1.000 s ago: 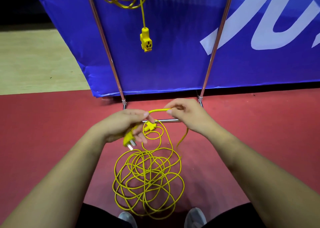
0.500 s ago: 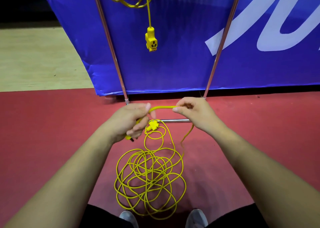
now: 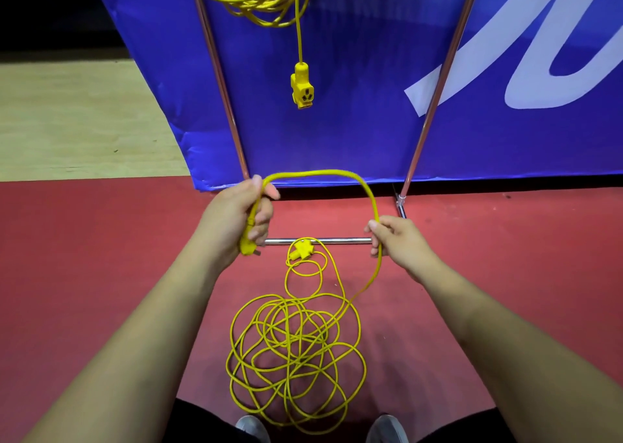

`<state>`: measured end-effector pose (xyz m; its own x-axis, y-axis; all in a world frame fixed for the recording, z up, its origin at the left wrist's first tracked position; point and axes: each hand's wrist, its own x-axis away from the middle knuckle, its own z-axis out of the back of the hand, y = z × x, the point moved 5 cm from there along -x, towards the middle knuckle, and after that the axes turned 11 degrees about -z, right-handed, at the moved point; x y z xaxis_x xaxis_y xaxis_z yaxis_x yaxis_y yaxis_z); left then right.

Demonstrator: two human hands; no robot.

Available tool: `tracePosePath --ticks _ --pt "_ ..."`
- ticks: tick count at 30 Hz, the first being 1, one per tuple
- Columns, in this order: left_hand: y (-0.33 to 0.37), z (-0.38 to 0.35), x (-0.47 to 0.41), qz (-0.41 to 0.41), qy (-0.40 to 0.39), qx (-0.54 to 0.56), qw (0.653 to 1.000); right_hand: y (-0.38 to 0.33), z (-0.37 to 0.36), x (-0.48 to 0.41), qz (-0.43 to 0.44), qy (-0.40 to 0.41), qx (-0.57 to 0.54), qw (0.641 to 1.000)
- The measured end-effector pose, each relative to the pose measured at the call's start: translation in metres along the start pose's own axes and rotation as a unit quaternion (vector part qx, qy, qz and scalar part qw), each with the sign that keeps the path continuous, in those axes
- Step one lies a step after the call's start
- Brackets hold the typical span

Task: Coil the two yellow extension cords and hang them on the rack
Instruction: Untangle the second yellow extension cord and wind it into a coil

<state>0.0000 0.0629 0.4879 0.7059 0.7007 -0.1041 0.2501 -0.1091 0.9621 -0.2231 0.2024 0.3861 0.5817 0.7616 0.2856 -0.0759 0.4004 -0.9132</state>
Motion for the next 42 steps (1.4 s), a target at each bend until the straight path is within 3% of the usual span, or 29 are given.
tracePosePath --ticks 2,4,6,8,11,13,15,16,18,19,21,23,24,26,29,31,33,35,38,42 --pt "-0.002 -0.005 0.004 0.036 -0.033 0.013 0.999 -0.007 0.008 -0.001 0.02 0.041 -0.002 0.999" --pt "0.007 -0.006 0.004 -0.001 -0.034 0.085 0.996 -0.003 0.019 -0.006 0.042 0.072 0.085 0.993" --pt "0.015 -0.001 0.001 -0.047 0.0 0.137 0.99 0.015 0.022 -0.011 0.022 0.049 0.204 0.977" --pt "0.018 0.006 -0.001 -0.068 0.041 0.183 0.98 0.039 0.019 -0.012 -0.036 0.006 0.253 0.967" --pt "0.02 0.015 -0.002 -0.082 0.077 0.205 0.972 0.053 0.012 -0.011 -0.083 -0.013 0.195 0.977" --pt "0.02 0.024 -0.004 -0.074 0.096 0.207 0.971 0.05 0.009 -0.01 -0.113 0.0 0.043 0.993" --pt "0.017 0.035 -0.006 -0.054 0.121 0.111 0.985 0.04 0.014 -0.01 -0.131 0.055 -0.103 0.985" --pt "0.016 0.04 -0.006 -0.053 0.131 0.007 0.99 0.03 0.019 -0.009 -0.111 0.095 -0.095 0.985" --pt "0.013 0.042 -0.005 -0.064 0.117 -0.184 0.974 0.0 0.025 -0.005 -0.036 0.144 0.081 0.986" --pt "0.01 0.039 -0.004 -0.06 0.095 -0.236 0.965 -0.017 0.023 -0.001 -0.003 0.125 0.191 0.974" --pt "0.004 0.028 -0.001 -0.039 0.035 -0.301 0.952 -0.043 0.004 0.015 0.009 -0.019 0.328 0.945" --pt "-0.002 0.014 0.003 -0.018 -0.033 -0.382 0.923 -0.058 -0.023 0.041 -0.016 -0.215 0.353 0.91" --pt "-0.005 0.005 0.005 -0.006 -0.071 -0.408 0.91 -0.065 -0.034 0.052 -0.021 -0.283 0.327 0.901" --pt "-0.015 -0.013 0.012 0.026 -0.145 -0.393 0.908 -0.08 -0.048 0.063 0.003 -0.324 0.215 0.921" --pt "-0.018 -0.029 0.018 0.053 -0.184 -0.302 0.934 -0.097 -0.046 0.055 0.067 -0.231 0.08 0.967" --pt "-0.013 -0.032 0.018 0.042 -0.19 -0.268 0.944 -0.098 -0.036 0.048 0.089 -0.155 0.023 0.984" --pt "-0.011 -0.031 0.016 0.028 -0.177 -0.224 0.958 -0.091 -0.028 0.044 0.081 -0.13 -0.037 0.988" --pt "-0.012 -0.029 0.014 0.035 -0.141 -0.115 0.983 -0.081 -0.026 0.041 0.077 -0.153 -0.045 0.984" --pt "-0.015 -0.027 0.011 0.049 -0.113 0.002 0.992 -0.063 -0.028 0.039 0.045 -0.205 0.002 0.978" --pt "-0.018 -0.022 0.009 0.071 -0.118 -0.062 0.989 -0.058 -0.03 0.04 0.022 -0.23 -0.085 0.969"
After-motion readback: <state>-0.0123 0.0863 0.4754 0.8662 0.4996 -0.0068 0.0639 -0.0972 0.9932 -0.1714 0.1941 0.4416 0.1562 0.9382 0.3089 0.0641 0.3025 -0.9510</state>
